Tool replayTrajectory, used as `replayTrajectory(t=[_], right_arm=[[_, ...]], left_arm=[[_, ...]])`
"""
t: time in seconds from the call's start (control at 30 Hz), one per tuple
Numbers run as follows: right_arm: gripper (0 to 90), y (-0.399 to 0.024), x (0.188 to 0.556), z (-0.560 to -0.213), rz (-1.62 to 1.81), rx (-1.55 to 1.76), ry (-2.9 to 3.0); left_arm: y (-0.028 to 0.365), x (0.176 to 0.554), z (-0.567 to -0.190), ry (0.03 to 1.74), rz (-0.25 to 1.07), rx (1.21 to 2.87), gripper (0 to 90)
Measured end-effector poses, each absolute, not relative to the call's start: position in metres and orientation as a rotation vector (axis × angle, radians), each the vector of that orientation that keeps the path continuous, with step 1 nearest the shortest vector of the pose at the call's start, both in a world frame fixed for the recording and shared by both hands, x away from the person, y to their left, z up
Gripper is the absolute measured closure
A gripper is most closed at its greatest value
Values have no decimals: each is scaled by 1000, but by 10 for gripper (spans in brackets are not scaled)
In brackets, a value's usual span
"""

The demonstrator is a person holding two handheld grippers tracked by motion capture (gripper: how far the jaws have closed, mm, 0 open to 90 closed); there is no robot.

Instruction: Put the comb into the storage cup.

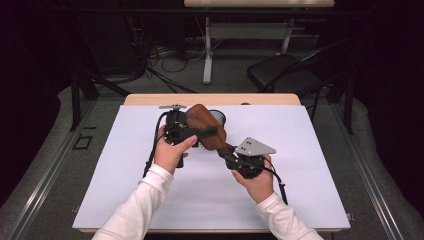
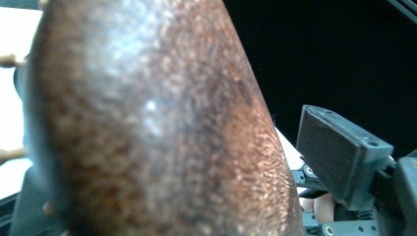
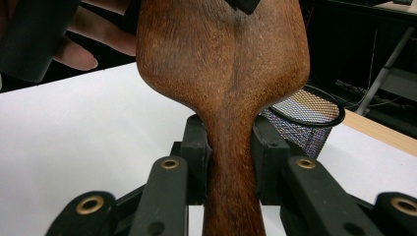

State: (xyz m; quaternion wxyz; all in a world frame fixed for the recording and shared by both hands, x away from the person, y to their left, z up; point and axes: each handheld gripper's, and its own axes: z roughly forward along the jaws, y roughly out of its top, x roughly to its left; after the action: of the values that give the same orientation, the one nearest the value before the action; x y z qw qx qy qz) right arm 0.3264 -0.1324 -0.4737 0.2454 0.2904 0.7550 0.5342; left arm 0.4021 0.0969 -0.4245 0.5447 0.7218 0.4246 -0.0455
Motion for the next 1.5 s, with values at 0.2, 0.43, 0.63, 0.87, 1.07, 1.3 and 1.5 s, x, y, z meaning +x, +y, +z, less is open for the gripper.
replayTrajectory(t=[0.2, 0.43, 0.63, 0.87, 1.07, 1.3, 1.5], right_arm=[[713, -132, 326, -474, 1461, 791, 2058], [713, -132, 326, -475, 1462, 792, 2057], [714, -132, 326, -476, 1467, 789, 2055], [715, -132, 327, -481, 1462, 787, 2062], [717, -131, 329, -483, 1449, 789, 2078], [718, -130, 330, -487, 1428, 788, 2090], [718, -130, 330, -487, 1426, 791, 2091]], left_arm=[[99, 403, -426, 1019, -148, 1683, 240], [101, 403, -426, 1032, -157, 1682, 282], [101, 402, -426, 1042, -161, 1674, 304], [103, 402, -428, 1061, -188, 1661, 322], [105, 402, -428, 1090, -201, 1655, 361], [105, 401, -428, 1104, -221, 1628, 404], [104, 401, -427, 1118, -250, 1594, 431]])
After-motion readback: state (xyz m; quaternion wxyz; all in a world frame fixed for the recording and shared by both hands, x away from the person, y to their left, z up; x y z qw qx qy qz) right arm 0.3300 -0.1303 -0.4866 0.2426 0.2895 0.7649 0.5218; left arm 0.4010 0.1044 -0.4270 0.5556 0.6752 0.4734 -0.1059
